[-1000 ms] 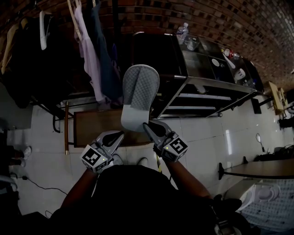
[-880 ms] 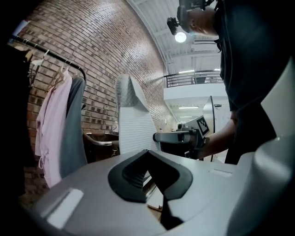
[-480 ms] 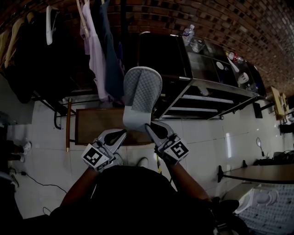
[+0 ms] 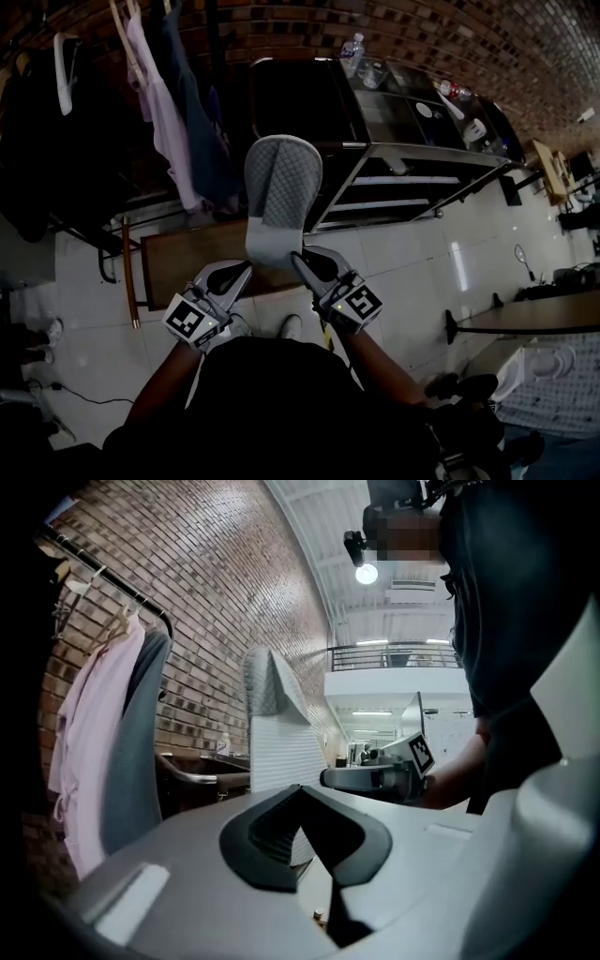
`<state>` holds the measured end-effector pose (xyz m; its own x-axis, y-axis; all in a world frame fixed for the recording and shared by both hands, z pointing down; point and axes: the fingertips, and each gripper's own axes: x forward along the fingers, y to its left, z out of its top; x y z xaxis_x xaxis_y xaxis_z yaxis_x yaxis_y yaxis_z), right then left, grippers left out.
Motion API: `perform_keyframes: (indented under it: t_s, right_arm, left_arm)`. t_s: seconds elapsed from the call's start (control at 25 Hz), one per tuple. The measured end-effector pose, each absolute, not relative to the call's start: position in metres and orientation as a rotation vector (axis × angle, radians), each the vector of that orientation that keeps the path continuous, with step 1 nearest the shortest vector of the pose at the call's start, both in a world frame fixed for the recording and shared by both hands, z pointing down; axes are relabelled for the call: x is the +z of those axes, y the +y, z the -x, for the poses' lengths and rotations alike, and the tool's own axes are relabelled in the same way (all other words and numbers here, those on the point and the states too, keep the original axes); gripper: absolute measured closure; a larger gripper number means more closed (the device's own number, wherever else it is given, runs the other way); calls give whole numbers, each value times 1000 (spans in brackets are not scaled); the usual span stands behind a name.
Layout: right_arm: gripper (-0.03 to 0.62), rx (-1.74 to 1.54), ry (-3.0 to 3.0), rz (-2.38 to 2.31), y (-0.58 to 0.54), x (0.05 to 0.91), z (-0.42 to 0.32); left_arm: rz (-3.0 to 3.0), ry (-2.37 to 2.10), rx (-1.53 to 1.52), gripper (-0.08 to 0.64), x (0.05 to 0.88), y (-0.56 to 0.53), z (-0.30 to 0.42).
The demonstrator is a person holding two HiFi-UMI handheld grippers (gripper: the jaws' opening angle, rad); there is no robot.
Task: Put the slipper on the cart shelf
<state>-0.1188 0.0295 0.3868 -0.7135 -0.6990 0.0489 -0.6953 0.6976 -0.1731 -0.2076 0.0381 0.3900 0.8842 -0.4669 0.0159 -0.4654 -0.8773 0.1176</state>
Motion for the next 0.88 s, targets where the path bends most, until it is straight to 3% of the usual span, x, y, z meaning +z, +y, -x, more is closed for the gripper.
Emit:
perform_keyframes:
  t_s: [0.88]
  right_arm:
    - [559, -355, 2655, 1592, 47, 417, 54]
  left_arm:
    - [-2989, -357, 11, 560, 420, 27, 161]
